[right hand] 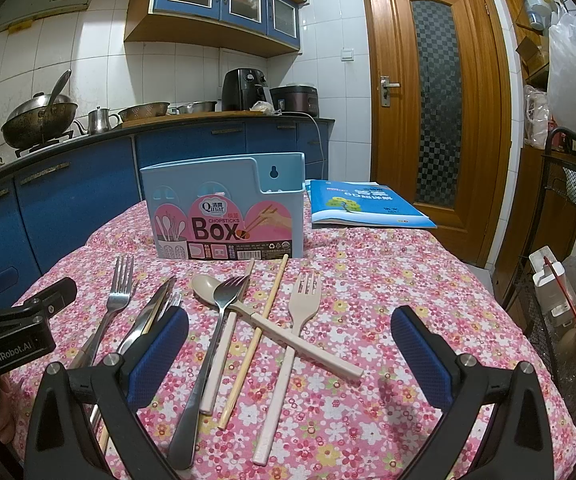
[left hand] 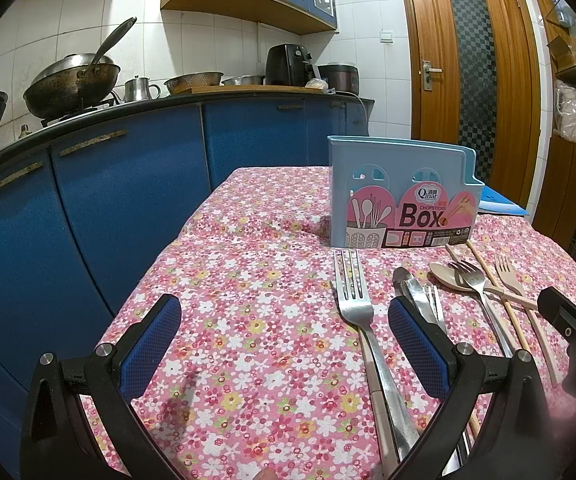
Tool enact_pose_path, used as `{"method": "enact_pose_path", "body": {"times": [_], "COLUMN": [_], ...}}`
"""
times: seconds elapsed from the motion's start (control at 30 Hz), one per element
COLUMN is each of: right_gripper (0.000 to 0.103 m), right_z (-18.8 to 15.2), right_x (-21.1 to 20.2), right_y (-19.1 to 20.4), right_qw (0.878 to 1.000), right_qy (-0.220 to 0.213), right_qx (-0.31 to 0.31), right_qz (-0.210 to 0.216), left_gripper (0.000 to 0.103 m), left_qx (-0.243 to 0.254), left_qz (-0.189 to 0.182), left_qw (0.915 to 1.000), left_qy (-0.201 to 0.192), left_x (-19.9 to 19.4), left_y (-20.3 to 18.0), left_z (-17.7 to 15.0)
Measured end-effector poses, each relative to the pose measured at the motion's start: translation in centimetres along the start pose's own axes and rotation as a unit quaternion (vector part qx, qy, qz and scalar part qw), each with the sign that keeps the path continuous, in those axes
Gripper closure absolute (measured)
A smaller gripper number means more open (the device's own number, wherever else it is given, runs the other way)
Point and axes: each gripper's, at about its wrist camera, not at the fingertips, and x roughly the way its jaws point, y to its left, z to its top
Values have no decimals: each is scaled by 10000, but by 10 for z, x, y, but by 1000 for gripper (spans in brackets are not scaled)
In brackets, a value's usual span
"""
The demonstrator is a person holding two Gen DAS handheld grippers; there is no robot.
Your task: Organize utensils
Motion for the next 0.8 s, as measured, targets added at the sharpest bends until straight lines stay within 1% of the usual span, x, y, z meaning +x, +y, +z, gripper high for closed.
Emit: {"method": "enact_pose_path", "body": {"times": [0.8], "right_gripper": [0], "right_z": [0], "right_x": [0], "right_y": [0], "right_qw": [10000], "right_qy": [-1], "right_qx": [-9], "right_qz": [-5], "left_gripper": [0], "left_qx": [15], "left_qz": [5], "left_qw": [10000], "left_qy": [-11], "left_x": [-2], "left_y": [1], "left_z": [3]}}
